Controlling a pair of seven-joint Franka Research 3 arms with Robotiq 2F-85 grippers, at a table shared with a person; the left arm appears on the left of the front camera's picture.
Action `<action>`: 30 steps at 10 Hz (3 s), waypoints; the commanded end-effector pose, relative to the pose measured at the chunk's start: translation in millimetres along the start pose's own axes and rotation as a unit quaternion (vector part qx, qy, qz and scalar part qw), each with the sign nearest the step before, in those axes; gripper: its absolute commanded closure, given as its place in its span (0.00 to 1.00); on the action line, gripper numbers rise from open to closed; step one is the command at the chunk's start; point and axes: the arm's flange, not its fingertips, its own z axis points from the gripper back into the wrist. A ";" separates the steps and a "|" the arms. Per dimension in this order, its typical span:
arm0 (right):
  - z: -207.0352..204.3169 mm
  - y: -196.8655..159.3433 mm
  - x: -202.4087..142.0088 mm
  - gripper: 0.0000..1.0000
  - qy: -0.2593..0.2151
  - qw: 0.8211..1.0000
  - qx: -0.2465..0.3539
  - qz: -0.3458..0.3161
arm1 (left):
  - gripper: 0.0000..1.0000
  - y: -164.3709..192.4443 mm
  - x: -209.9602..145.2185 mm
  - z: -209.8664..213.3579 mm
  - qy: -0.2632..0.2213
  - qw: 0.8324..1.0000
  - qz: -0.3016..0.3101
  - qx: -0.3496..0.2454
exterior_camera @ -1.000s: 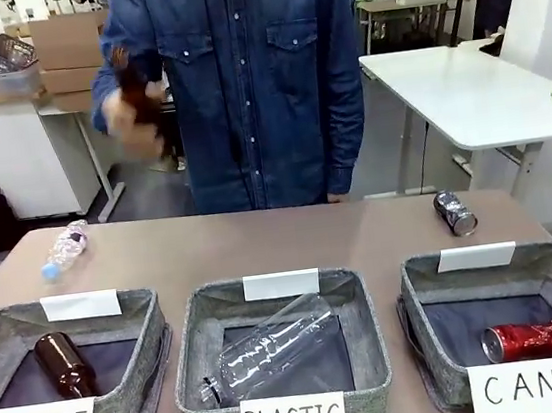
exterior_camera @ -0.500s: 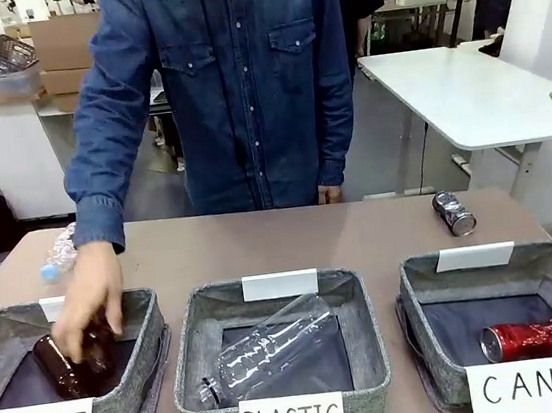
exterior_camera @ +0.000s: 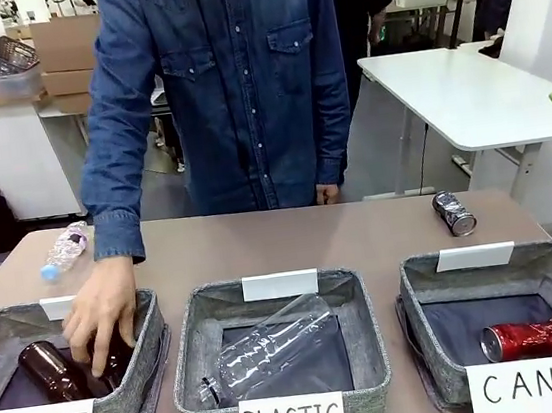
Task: Sort the can waste into the basket.
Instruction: Pick up the can waste from the table and place it in the right Fabric basket.
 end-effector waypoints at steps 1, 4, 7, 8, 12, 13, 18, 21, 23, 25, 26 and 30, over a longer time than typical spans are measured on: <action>2.5 -1.0 -2.1 0.00 0.004 1.000 0.001 0.010 | 0.00 -6.8 -5.2 -30.7 0.024 1.000 -0.011 -0.016; 2.5 -1.0 -2.1 0.00 0.004 1.000 0.001 0.010 | 0.00 -6.1 -3.8 -37.0 0.038 0.999 -0.007 -0.008; 2.5 -1.0 -2.1 0.00 0.004 1.000 0.001 0.010 | 0.00 -6.1 -3.8 -37.0 0.038 0.999 -0.007 -0.008; 2.5 -1.0 -2.1 0.00 0.004 1.000 0.001 0.010 | 0.00 -6.1 -3.8 -37.0 0.038 0.999 -0.007 -0.008; -35.6 3.9 34.8 0.00 0.011 0.949 -0.293 0.116 | 0.00 -6.1 -3.8 -37.0 0.038 0.999 -0.007 -0.008; -50.7 -2.2 49.9 0.00 0.000 0.916 -0.375 0.140 | 0.00 -6.1 -3.8 -37.0 0.038 0.999 -0.007 -0.008; -62.1 3.9 59.3 0.00 0.012 0.923 -0.348 0.161 | 0.00 -6.1 -3.8 -37.0 0.038 0.999 -0.007 -0.008; -101.2 -21.3 108.4 0.00 -0.008 0.905 -0.409 0.117 | 0.00 -6.1 -3.8 -37.0 0.038 0.999 -0.007 -0.008; -141.5 -56.2 168.0 0.00 -0.007 0.902 -0.421 0.093 | 0.00 -6.1 -3.8 -37.0 0.038 0.999 -0.007 -0.008; -175.0 -96.5 206.1 0.00 -0.013 0.892 -0.446 0.079 | 0.00 -6.1 -3.8 -37.0 0.038 0.999 -0.007 -0.008; -183.9 -114.5 214.8 0.00 -0.016 0.873 -0.483 0.061 | 0.00 -6.1 -3.8 -37.0 0.038 0.999 -0.007 -0.008; -203.5 -174.5 231.1 0.00 -0.031 0.846 -0.528 0.062 | 0.00 -6.1 -3.8 -37.0 0.038 0.999 -0.007 -0.008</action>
